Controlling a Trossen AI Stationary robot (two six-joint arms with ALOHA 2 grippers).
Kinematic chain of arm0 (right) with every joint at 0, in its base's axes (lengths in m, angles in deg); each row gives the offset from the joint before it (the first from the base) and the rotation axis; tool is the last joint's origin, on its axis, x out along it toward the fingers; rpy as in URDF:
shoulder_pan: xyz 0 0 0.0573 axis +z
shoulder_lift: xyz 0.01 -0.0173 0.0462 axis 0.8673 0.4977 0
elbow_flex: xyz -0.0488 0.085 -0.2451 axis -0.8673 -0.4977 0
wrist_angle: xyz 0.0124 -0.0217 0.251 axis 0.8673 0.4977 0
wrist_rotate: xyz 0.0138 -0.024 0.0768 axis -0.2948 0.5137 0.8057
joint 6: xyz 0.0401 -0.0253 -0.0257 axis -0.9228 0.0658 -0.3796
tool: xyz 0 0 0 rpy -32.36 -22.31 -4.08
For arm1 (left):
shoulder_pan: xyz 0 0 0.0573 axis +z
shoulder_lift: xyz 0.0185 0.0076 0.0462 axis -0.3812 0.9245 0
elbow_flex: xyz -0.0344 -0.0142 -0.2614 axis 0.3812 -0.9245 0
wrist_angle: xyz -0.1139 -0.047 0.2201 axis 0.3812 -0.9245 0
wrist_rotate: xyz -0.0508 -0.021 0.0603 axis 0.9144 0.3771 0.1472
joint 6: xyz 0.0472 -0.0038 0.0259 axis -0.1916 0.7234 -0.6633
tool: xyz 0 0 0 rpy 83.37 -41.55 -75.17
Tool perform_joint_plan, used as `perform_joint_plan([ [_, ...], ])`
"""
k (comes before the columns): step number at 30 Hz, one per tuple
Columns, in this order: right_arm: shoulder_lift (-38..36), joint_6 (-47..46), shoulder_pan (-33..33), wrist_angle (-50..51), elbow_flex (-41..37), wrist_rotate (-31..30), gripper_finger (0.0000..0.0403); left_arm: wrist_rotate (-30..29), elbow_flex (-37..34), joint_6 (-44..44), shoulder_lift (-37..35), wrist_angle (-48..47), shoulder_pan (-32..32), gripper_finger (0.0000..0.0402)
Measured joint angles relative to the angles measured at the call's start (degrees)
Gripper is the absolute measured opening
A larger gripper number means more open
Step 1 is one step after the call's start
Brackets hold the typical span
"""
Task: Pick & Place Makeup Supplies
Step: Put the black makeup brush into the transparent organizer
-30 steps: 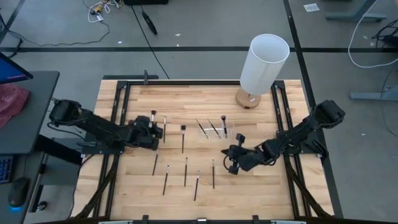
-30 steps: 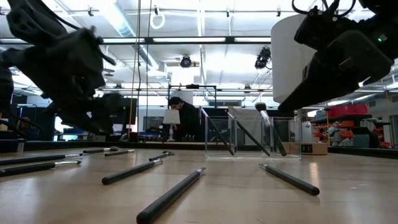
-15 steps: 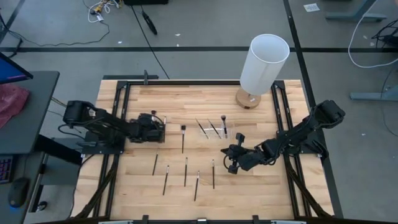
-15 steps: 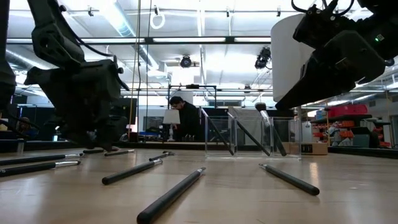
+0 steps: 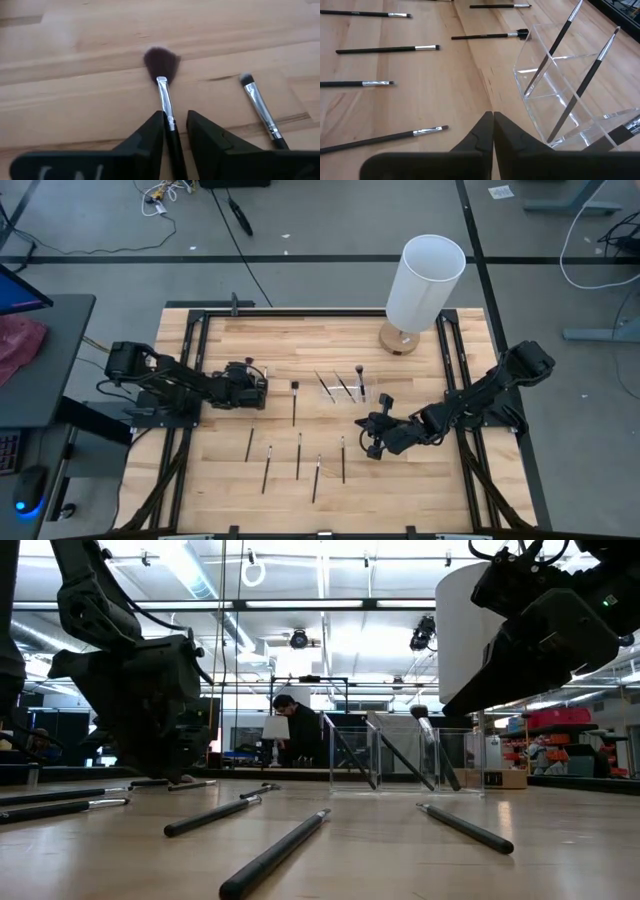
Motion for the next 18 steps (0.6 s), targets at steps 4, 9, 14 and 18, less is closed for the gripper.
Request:
perform_joint_plan([
  [4, 0.0, -0.1, 0.0, 0.0, 0.0, 0.0, 0.0013, 0.7, 0.0, -0.2, 0.0, -0.3, 0.0, 0.0089],
  [9, 0.0, -0.2, 0.0, 0.0, 0.0, 0.0, 0.0013, 1.3, 0.0, -0.6, 0.0, -0.3, 0.0, 0.0061],
  [14, 0.0, 0.0, 0.7, 0.1, 0.0, 0.0, 0.0013, 1.2, 0.0, -1.2, 0.0, -0.4, -0.3, 0.0019],
  [18, 0.0, 0.4, 1.5, 0.1, 0.0, 0.0, 0.0013, 1.1, 0.0, -1.7, -0.2, -0.6, -1.4, 0.0020],
])
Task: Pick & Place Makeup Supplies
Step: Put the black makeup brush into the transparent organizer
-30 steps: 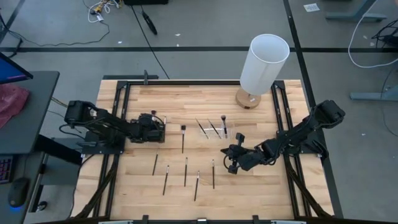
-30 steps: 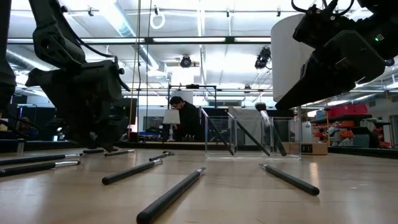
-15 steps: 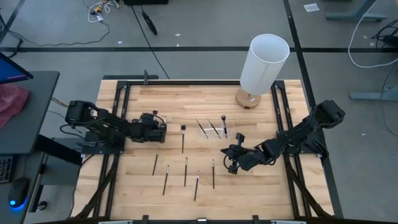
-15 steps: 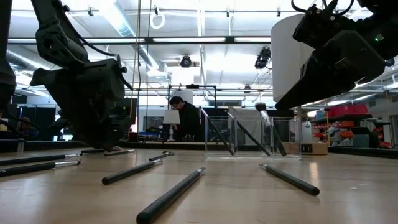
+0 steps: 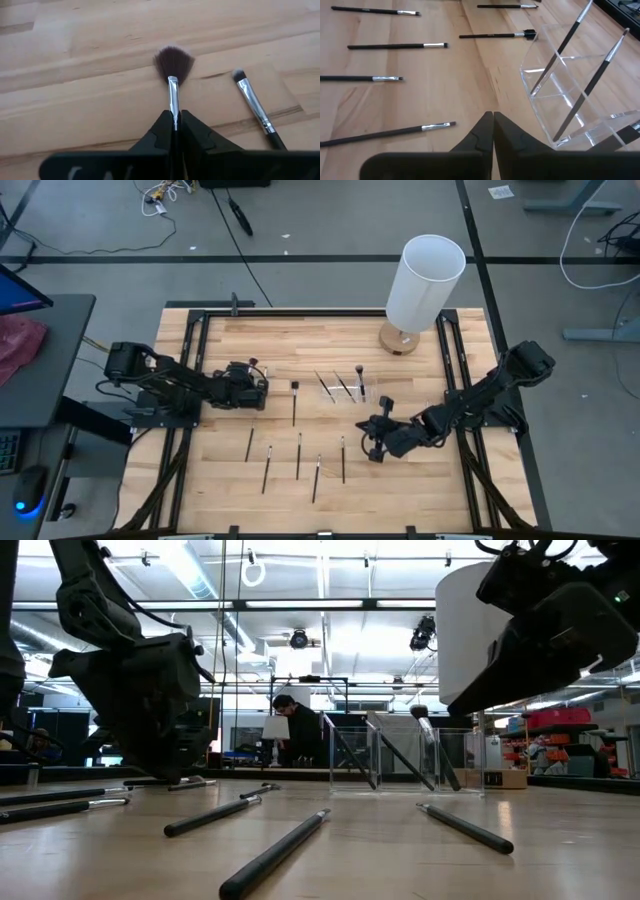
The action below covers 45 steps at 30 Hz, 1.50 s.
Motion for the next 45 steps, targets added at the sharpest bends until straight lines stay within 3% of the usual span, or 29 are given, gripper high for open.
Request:
perform_joint_plan([
  [15, 0.0, 0.7, 0.3, -0.2, 0.0, 0.0, 0.0013, 5.0, -0.7, -10.3, -11.2, -1.0, -2.1, 0.0018],
  [27, 0.0, -1.7, -0.7, -3.0, 0.0, 0.0, 0.0013, -3.1, -0.5, -12.7, -16.3, 1.5, -10.4, 0.0021],
  [31, 0.0, -1.7, -1.2, -4.6, 0.0, 0.0, 0.0013, -4.2, -0.5, -19.2, -16.4, 9.6, -14.1, 0.0017],
  [37, 0.0, -1.6, -1.4, -7.8, 0.0, 0.4, 0.0013, -6.6, -0.4, -39.4, -16.4, 29.0, -18.6, 0.0021],
  [45, 0.0, -1.6, -1.4, -15.6, 0.0, 4.1, 0.0025, 0.7, -0.3, -59.5, -14.7, 55.7, -21.5, 0.0017],
])
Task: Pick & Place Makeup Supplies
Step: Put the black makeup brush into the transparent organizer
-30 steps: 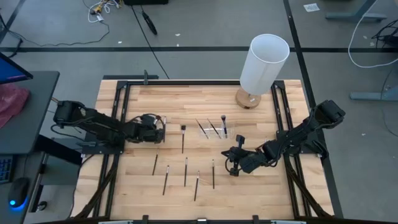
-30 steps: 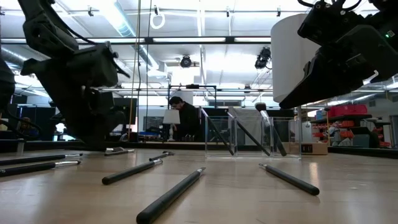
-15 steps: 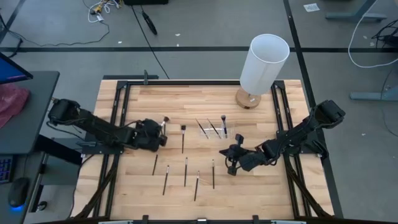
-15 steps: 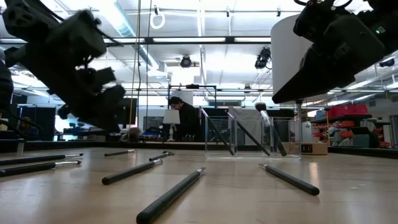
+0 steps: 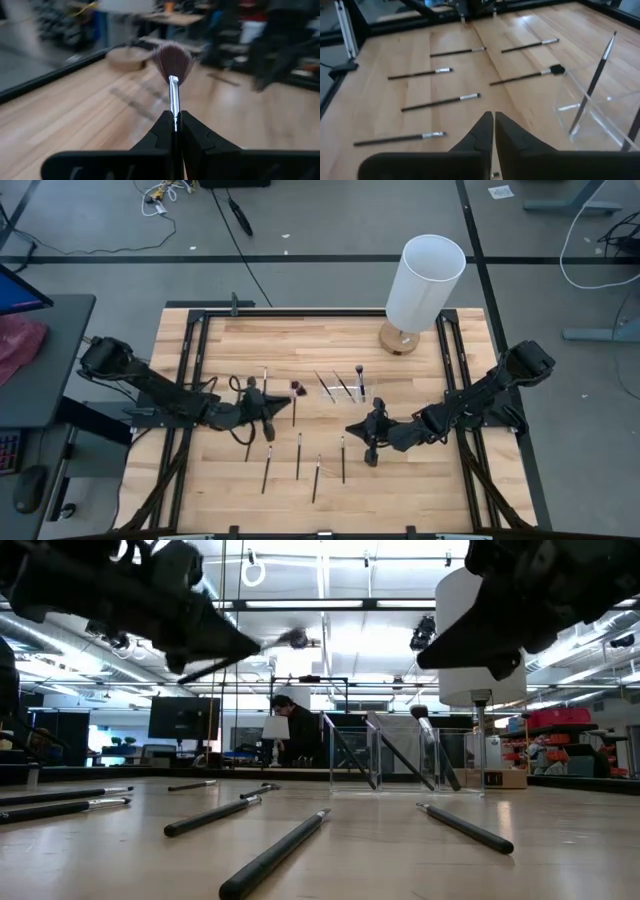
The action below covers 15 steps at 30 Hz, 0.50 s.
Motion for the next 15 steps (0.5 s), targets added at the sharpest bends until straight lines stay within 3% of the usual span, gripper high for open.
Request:
perform_joint_plan([
  [6, 1.7, 2.2, -0.9, -5.4, 0.0, -0.2, 0.0069, 3.4, 2.7, -7.4, 8.3, 9.8, -0.4, 0.0015],
  [15, 11.7, 6.4, -1.6, -25.3, 0.0, -5.0, 0.0136, 8.3, 15.0, -17.9, 20.3, 11.1, 0.5, 0.0019],
])
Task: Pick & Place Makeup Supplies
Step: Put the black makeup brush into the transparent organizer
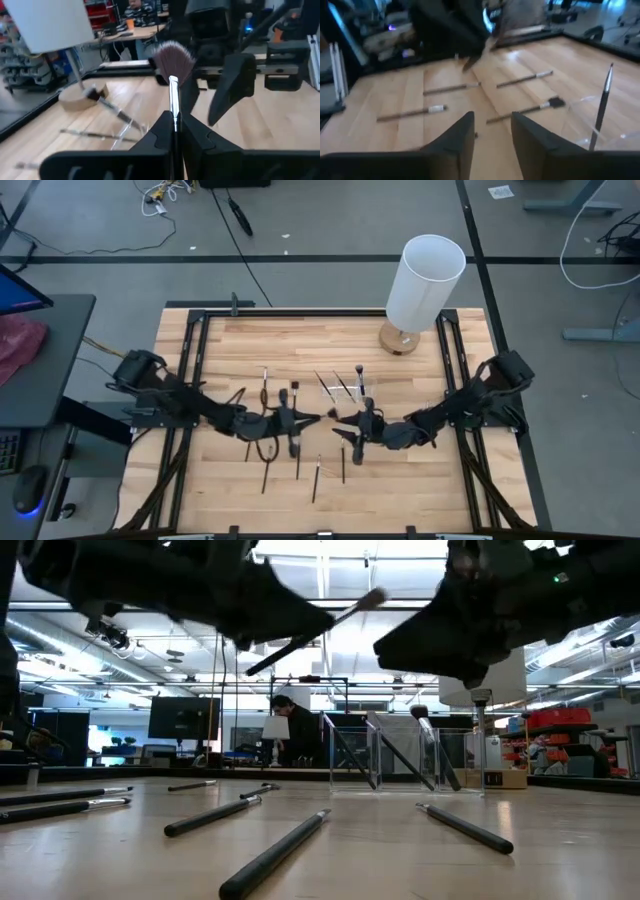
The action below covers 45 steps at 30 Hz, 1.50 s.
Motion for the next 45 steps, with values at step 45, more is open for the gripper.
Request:
perform_joint_plan([
  [45, -0.2, 11.5, 1.2, -13.0, 0.0, -5.1, 0.0008, 2.6, 5.1, -2.4, 3.3, -3.0, 0.7, 0.0101],
])
